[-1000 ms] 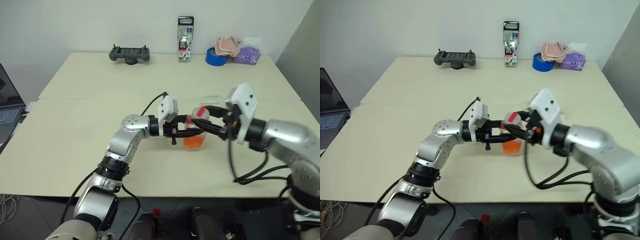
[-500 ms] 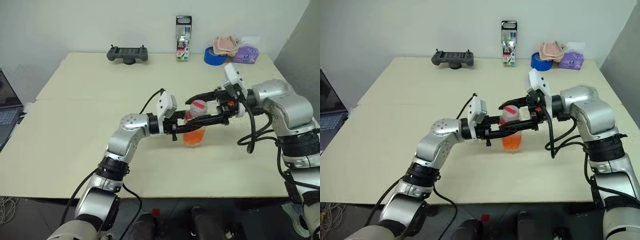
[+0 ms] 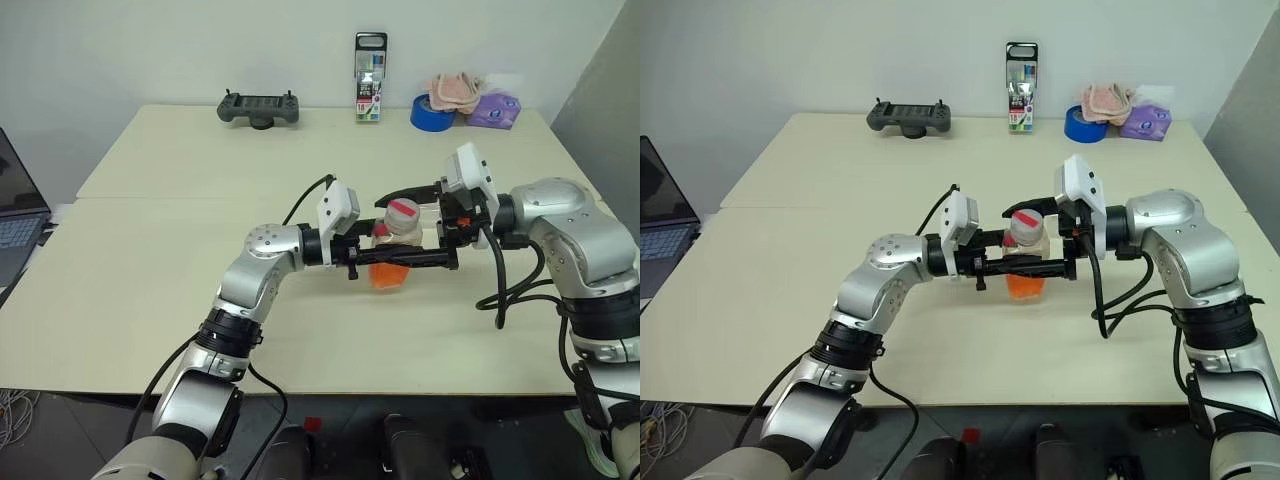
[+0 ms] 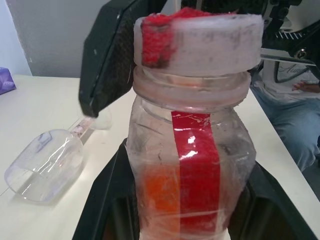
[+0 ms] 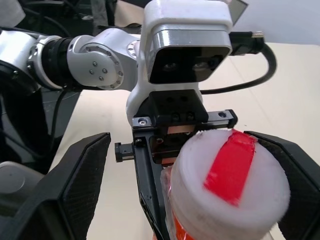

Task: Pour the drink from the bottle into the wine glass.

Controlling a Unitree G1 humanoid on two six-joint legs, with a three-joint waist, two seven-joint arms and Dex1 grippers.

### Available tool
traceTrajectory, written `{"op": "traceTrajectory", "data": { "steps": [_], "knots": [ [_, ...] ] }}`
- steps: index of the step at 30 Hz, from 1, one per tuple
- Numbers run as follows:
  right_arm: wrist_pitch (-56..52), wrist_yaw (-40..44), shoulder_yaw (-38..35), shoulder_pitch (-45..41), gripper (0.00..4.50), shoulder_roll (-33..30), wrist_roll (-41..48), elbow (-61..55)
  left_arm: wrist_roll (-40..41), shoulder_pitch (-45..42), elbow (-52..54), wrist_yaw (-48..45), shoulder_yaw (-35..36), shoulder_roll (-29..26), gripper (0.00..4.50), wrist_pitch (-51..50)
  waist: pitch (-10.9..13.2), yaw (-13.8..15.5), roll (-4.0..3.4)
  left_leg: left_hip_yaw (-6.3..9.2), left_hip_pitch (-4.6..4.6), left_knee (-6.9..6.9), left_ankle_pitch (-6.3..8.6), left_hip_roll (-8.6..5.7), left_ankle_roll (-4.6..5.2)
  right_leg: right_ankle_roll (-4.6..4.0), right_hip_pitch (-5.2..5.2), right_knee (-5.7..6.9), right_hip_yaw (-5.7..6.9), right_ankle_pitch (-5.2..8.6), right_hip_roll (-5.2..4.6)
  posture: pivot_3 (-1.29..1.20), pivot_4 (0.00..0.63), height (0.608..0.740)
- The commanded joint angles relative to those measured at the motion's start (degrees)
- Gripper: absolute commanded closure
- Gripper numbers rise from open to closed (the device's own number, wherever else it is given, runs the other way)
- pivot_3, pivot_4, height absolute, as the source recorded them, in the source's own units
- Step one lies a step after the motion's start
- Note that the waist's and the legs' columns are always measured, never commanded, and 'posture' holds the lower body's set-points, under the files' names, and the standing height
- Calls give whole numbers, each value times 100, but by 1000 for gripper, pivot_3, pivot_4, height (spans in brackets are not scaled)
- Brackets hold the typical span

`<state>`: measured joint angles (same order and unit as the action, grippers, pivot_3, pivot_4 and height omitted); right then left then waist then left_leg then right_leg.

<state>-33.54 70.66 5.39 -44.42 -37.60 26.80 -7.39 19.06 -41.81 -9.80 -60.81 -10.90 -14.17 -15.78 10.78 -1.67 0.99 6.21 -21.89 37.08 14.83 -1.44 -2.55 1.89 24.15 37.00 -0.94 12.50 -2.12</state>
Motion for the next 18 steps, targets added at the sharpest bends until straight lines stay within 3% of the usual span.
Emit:
{"op": "traceTrajectory", "data": {
  "steps": [1, 12, 18],
  "knots": [
    [-277, -271, -315, 144, 0, -42, 354, -537, 35, -233, -4, 2, 145, 33, 2840, 237, 0, -4, 0, 0, 0, 0, 0, 0, 0, 0, 0, 1, 0, 0, 1, 0, 150, 740],
    [-712, -972, -322, 115, 0, 41, 532, -870, 23, -378, -268, -59, 147, 67, 2841, 393, 0, -5, 0, -2, 1, 2, -2, 0, -1, 0, -1, 2, -1, 0, 2, 0, 150, 740],
    [-478, -1294, -65, -67, 0, 239, 108, -613, 32, -321, -239, -48, 138, 75, 2841, 404, 0, -7, 0, -2, 2, 2, -2, 2, -1, 0, 0, 6, -1, 0, 4, 0, 150, 740]
  ]
}}
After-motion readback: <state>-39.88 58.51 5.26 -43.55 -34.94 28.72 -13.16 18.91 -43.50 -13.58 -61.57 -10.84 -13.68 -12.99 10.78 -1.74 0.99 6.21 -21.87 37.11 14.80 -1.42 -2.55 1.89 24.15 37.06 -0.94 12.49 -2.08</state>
